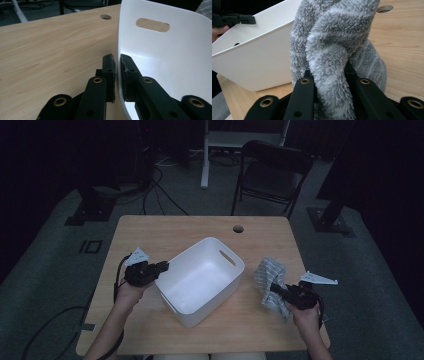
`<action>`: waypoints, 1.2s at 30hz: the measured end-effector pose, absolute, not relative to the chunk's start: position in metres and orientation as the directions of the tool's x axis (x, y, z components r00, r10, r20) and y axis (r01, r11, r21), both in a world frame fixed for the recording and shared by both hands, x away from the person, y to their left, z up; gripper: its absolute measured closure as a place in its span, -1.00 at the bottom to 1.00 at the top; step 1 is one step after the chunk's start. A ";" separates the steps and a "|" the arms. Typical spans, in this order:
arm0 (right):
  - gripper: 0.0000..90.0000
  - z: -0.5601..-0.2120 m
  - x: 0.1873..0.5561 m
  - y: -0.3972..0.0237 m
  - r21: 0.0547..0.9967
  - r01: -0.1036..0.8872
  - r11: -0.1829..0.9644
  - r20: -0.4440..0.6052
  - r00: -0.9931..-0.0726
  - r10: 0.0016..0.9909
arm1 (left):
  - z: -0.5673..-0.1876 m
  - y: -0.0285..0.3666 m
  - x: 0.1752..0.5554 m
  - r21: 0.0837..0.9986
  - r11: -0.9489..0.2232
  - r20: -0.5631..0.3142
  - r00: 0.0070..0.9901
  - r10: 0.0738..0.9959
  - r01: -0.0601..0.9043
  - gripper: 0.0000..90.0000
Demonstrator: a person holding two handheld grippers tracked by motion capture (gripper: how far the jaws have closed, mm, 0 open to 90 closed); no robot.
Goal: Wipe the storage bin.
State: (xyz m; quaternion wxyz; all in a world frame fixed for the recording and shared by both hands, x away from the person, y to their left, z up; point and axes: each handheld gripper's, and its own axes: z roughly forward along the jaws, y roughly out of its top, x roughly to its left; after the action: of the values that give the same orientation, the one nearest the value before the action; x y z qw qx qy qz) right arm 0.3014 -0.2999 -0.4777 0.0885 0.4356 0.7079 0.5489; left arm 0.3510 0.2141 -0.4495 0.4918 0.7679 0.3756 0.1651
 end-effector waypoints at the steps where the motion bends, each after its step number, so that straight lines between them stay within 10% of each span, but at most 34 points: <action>1: 0.72 -0.478 0.302 -0.300 0.854 0.521 0.018 0.354 -0.605 0.714 | -0.450 0.214 0.351 0.880 -0.233 -0.114 0.662 0.741 0.413 0.84; 36: 0.72 -0.479 0.315 -0.273 0.830 0.552 0.081 0.334 -0.608 0.720 | -0.459 0.216 0.343 0.899 -0.144 -0.162 0.619 0.769 0.414 0.90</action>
State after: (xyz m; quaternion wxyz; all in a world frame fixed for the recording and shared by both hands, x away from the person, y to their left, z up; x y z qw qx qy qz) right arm 0.3154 -0.2731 -0.4788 0.0812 0.4352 0.7307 0.5197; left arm 0.3431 0.2164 -0.4590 0.5166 0.7365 0.4015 0.1717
